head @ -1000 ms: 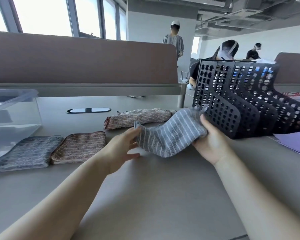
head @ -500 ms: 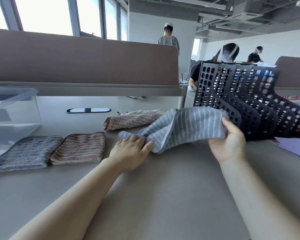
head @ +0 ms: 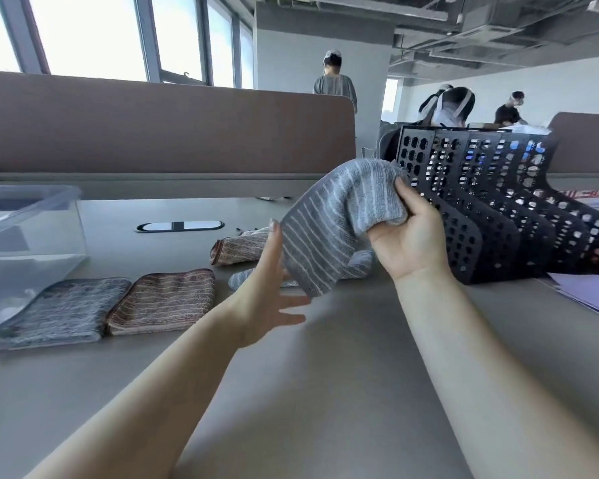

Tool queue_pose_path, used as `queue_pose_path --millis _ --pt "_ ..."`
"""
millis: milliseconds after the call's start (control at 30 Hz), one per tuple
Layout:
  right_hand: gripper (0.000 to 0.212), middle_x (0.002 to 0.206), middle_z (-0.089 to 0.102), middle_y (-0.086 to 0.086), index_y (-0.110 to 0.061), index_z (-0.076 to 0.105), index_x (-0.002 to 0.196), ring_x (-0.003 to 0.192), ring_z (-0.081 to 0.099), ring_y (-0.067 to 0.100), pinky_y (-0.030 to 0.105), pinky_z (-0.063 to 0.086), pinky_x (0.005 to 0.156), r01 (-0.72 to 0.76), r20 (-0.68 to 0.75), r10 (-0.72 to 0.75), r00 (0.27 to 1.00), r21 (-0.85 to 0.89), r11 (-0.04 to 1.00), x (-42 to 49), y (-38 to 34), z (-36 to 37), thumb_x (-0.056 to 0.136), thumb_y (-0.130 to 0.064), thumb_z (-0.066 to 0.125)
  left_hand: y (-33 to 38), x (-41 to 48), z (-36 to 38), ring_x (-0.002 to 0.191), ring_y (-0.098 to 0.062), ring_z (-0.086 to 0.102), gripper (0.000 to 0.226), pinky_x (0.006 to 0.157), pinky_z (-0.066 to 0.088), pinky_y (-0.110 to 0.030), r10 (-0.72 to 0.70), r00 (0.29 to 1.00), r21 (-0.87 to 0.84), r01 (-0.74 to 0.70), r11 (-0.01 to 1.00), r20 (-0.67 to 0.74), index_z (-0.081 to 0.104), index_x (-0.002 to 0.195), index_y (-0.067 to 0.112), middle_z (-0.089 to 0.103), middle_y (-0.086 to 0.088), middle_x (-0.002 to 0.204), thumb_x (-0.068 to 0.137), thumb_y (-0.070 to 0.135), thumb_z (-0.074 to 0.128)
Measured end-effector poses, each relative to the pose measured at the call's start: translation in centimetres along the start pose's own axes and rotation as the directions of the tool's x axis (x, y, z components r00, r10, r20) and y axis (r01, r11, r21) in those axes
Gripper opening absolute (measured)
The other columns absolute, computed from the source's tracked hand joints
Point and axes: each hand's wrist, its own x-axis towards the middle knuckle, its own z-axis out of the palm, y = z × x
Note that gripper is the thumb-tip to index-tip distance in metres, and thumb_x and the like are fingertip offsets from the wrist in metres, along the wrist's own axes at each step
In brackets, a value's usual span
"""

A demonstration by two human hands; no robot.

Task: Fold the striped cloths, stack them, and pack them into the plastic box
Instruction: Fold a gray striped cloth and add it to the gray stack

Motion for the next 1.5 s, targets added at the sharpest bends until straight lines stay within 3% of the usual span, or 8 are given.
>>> queue_pose_path --millis 233,367,467,600,800,1000,1233,1500 --pt "0.047 0.096 0.068 0.006 -0.013 0.070 0.097 0.088 0.066 0.021 0.038 0.050 0.085 -0.071 -0.007 0.071 0.997 -0.037 0.997 -1.8 0.0 -4.2 0.051 -0.018 0.073 0.0 -0.2 -0.9 0.094 -0.027 0.065 0.038 0.082 0.058 -0.037 0.149 0.986 -0.406 -0.167 0.899 -0.075 0.059 0.110 0.006 0.065 -0.016 0.110 0.074 0.014 0.065" --pt "0.033 0.081 0.069 0.004 -0.012 0.063 0.095 0.074 0.067 0.019 0.037 0.049 0.077 -0.188 -0.083 0.171 0.982 -0.300 0.935 -2.1 -1.7 -7.2 0.062 -0.018 0.061 1.4 -1.4 -1.5 0.065 -0.011 0.065 0.007 0.056 0.053 -0.018 0.374 0.910 -0.134 -0.399 0.907 -0.180 0.066 0.080 0.009 0.071 -0.003 0.072 0.082 0.009 0.059" --pt "0.013 0.082 0.068 0.011 -0.008 0.062 0.092 0.069 0.066 0.021 0.035 0.048 0.072 -0.378 -0.185 0.356 0.916 -0.696 0.611 -2.4 -2.6 -9.0 0.082 -0.010 0.054 1.2 -3.2 -2.7 0.049 -0.007 0.055 0.016 0.043 0.042 -0.014 0.236 0.943 0.357 -0.143 0.923 -0.233 0.063 0.088 0.008 0.062 -0.003 0.068 0.091 0.024 0.060" --pt "0.007 0.091 0.065 0.017 -0.010 0.065 0.086 0.078 0.060 0.025 0.033 0.044 0.068 -0.416 -0.321 0.382 0.867 -0.887 0.198 -2.9 -1.9 -10.6 0.081 -0.014 0.068 -0.9 -3.3 -3.8 0.036 -0.009 0.048 0.037 0.036 0.031 -0.017 0.066 0.959 0.823 0.200 0.531 -0.276 0.048 0.074 0.010 0.051 -0.005 0.058 0.090 0.042 0.058" --pt "0.022 0.067 0.053 0.000 -0.005 0.065 0.078 0.064 0.044 0.011 0.019 0.034 0.058 -0.164 -0.171 0.144 0.975 -0.985 -0.053 -3.0 -0.8 -10.0 0.083 -0.025 0.070 -1.8 -1.4 -4.5 0.053 -0.022 0.042 0.040 0.054 0.028 -0.029 0.269 0.921 0.908 0.165 0.385 -0.282 0.040 0.066 0.015 0.045 -0.001 0.057 0.093 0.044 0.049" --pt "0.016 0.067 0.050 -0.001 -0.011 0.060 0.074 0.064 0.041 0.014 0.027 0.032 0.058 -0.128 -0.135 -0.094 0.986 -0.989 0.080 -2.1 -0.4 -10.7 0.087 -0.018 0.065 -2.6 0.6 -4.6 0.062 -0.023 0.045 0.026 0.060 0.035 -0.031 0.314 0.870 0.700 0.050 0.712 -0.381 0.046 0.083 0.011 0.048 -0.004 0.068 0.096 0.034 0.047" --pt "0.022 0.084 0.065 0.001 -0.016 0.059 0.084 0.082 0.058 0.024 0.029 0.042 0.068 -0.159 -0.126 -0.102 0.987 -0.871 -0.466 -1.4 1.6 -11.4 0.089 -0.037 0.059 -3.3 0.9 -4.2 0.078 -0.029 0.050 0.025 0.061 0.036 -0.032 0.417 0.832 0.920 0.259 0.292 -0.367 0.045 0.085 0.010 0.050 -0.004 0.079 0.094 0.033 0.050" --pt "0.010 0.081 0.056 -0.004 -0.020 0.056 0.088 0.076 0.050 0.015 0.028 0.037 0.064 0.005 -0.009 0.087 0.996 -0.987 -0.161 -1.0 2.3 -10.7 0.088 -0.026 0.063 -2.9 0.3 -3.8 0.098 -0.034 0.052 0.036 0.073 0.043 -0.037 0.385 0.845 0.928 0.322 0.189 -0.372 0.051 0.103 0.016 0.047 -0.010 0.110 0.098 0.046 0.032"
